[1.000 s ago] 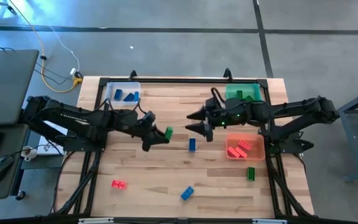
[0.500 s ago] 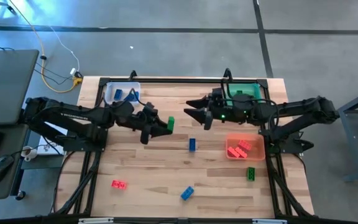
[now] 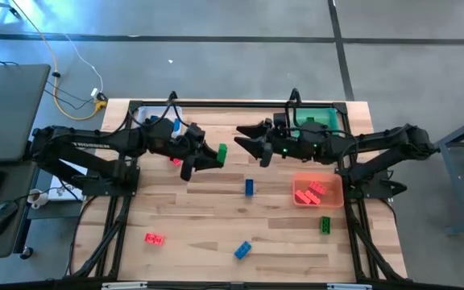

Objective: Sort & place blocks by color
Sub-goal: Put the green game piece into the green bin

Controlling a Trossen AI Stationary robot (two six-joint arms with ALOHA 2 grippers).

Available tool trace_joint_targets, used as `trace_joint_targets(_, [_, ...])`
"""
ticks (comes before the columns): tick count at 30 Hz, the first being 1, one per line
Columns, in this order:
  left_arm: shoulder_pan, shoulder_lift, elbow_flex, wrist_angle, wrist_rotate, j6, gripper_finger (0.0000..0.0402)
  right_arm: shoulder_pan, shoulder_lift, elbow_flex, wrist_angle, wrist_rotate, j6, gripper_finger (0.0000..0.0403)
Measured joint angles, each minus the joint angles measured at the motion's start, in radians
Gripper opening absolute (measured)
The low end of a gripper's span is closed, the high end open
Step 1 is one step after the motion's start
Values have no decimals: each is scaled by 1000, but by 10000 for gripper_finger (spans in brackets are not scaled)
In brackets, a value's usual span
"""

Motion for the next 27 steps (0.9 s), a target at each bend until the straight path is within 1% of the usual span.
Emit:
trace_joint_targets(5, [1,9,1,-8,23,0,104,3,34,0,12,-24,11,278])
trace_joint_targets(9, [0,26,1,-29,24,0,104,4,75,0,46,-88,11,278])
trace_joint_targets(13, [-1,35,1,-43,40,7,104,12,104,0,46,-76,11,278])
trace_joint_targets(20, [-1,36,1,-45,44,24,104,19,143,0,48,-89,10,278])
trace_joint_targets(24, [0,36,1,-55,43,25,104,19,155,0,48,-129,11,278])
trace_joint_targets(27, [0,36,1,-60,44,25,111,22,162,0,49,-129,11,277])
